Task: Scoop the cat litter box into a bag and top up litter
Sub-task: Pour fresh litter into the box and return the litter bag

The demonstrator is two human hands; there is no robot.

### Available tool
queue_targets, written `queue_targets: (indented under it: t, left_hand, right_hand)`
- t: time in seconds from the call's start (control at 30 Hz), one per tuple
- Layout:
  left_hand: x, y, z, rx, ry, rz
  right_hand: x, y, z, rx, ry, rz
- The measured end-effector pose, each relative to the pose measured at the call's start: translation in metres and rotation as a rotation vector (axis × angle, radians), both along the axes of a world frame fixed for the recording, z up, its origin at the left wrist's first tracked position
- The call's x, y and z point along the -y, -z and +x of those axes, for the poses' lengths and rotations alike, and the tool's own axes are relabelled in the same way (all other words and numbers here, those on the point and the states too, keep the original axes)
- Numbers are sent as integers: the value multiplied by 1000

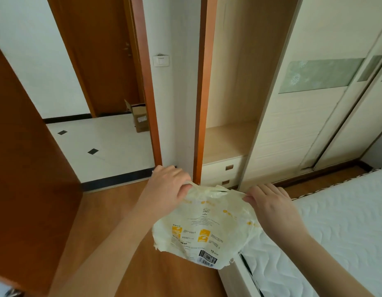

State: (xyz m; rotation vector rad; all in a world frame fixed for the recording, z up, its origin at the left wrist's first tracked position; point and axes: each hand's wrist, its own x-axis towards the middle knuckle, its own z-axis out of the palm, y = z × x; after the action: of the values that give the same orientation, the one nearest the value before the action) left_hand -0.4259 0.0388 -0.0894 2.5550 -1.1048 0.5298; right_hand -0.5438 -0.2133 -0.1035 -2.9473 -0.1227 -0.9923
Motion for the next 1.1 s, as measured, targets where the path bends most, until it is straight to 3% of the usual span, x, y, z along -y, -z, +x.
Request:
queue_targets:
  t: [0.13, 0.4, 0.73, 0.87, 1.1]
  left_hand:
    - [30, 7, 72, -136, -1, 7]
    - [100, 7, 193, -199, 76, 63]
    - [183, 25, 331, -179, 209, 16]
    - [225, 26, 377, -160, 321, 2]
    - [294, 4, 442, -16, 459, -22]
  right_hand:
    - [29, 4, 67, -86, 21, 78]
    - [83, 12, 166, -159, 77, 114]
    - [129, 13, 267, -272, 278, 112]
    - [151, 2, 302, -394, 454, 269]
    - [173, -14, 342, -320, 630, 332]
